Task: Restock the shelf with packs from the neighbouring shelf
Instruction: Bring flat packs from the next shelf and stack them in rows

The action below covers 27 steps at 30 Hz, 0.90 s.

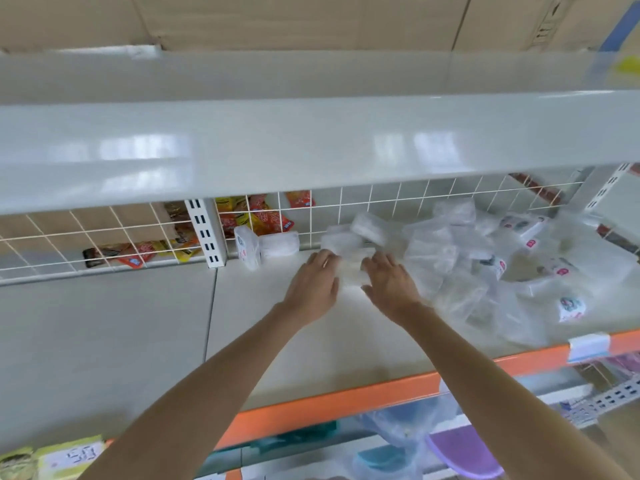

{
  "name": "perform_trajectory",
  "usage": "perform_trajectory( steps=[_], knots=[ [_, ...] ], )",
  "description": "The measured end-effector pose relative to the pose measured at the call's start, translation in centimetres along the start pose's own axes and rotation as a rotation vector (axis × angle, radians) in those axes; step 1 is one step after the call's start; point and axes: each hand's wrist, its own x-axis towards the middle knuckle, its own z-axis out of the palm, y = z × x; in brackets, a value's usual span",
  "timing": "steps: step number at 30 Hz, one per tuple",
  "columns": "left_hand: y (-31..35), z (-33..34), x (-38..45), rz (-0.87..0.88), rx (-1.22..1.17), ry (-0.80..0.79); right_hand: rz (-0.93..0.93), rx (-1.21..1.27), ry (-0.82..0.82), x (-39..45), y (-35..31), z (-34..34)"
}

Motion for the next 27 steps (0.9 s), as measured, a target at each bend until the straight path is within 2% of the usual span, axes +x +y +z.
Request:
perform_trajectory(
  steps=[2,6,10,17,23,25,27],
  knots=[
    [0.5,0.6,2.2,-0.017,0.028,-0.029,-0.075,0.032,0.014,-3.0,-0.1,-0.4],
    [1.8,2.4,4.8,-0.030,0.196,-0.229,-0.090,0.048,0.090,-7.7,0.8,-0.6],
    [2.4,3.4,5.0,-0.029,0.345,-0.201,-0.043,0.067,0.078,-9.9,1.4,-0.9],
    [1.8,1.0,1.2,-0.001,0.226,-0.240,-0.052,0.151,0.051,-10.3,1.5,-1.3],
    [0.5,-2.6,-8.7,-0.252,0.101,-0.224,-0.228,0.218,-0.047,-9.6,-0.9,-1.1],
    [0.0,-3.6,-12.5,-0.370,0.070,-0.162,-0.298,0.278,-0.040,-9.4,-3.1,-0.9],
    [-0.3,-4.9,-16.0,-0.485,0.038,-0.034,-0.405,0.337,0.010,-9.5,-5.9,-0.6]
  ],
)
